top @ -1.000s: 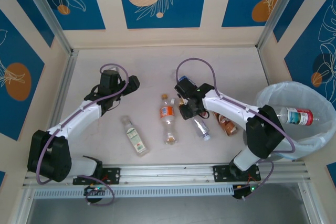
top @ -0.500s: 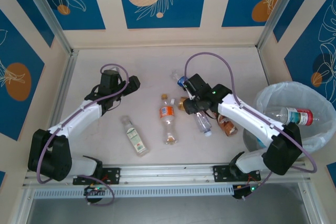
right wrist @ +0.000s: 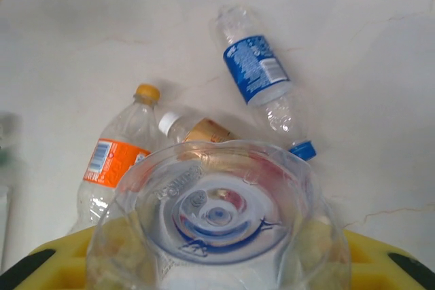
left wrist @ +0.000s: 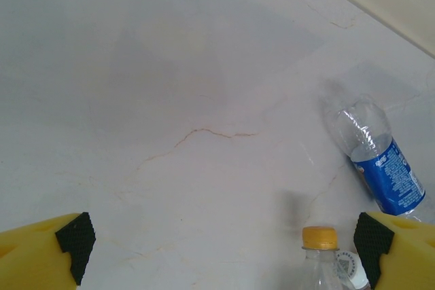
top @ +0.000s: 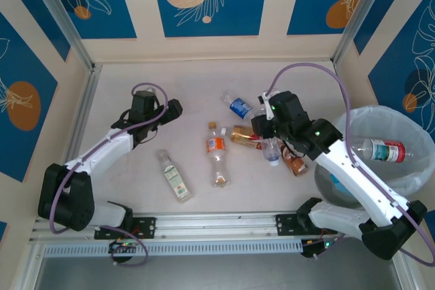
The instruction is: Put the plastic bottles in the bin
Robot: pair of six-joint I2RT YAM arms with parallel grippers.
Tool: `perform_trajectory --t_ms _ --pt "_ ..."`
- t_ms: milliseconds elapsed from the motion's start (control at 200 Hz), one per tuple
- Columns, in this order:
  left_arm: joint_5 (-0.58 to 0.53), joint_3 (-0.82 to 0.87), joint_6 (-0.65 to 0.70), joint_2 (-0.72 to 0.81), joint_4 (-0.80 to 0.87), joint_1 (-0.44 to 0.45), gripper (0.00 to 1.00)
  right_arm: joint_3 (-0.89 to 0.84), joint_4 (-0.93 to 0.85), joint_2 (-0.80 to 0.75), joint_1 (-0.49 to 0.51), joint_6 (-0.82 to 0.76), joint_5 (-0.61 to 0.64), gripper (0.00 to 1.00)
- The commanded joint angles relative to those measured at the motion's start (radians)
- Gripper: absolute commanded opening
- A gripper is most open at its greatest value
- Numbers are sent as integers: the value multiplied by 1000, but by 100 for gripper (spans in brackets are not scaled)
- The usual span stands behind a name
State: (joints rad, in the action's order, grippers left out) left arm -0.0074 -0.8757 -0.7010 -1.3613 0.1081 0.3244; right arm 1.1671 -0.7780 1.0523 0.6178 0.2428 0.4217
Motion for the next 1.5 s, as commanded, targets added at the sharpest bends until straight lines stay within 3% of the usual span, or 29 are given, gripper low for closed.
perform_trajectory --t_ms 0,220,375,645,930,1140,1295,1490 --pt "33 -16 -9 -15 -31 -12 99 39 12 -40 -31 19 -33 0" --pt "229 -16 17 9 -133 -10 99 93 27 -102 -93 40 -38 0" --pt "330 -62 84 25 -110 15 99 153 57 -145 -143 37 34 0" --pt "354 -109 272 45 -57 129 99 251 71 -221 -227 -20 202 0" --pt "345 -105 287 18 -90 140 99 371 4 -286 -290 -147 477 0" --pt "352 -104 287 -5 -104 141 99 302 169 -322 -329 -312 672 0" --pt "345 -99 295 -11 -110 140 99 202 217 -344 -476 -265 721 0" --pt "348 -110 314 -25 -98 140 99 80 146 -340 -764 -47 540 0"
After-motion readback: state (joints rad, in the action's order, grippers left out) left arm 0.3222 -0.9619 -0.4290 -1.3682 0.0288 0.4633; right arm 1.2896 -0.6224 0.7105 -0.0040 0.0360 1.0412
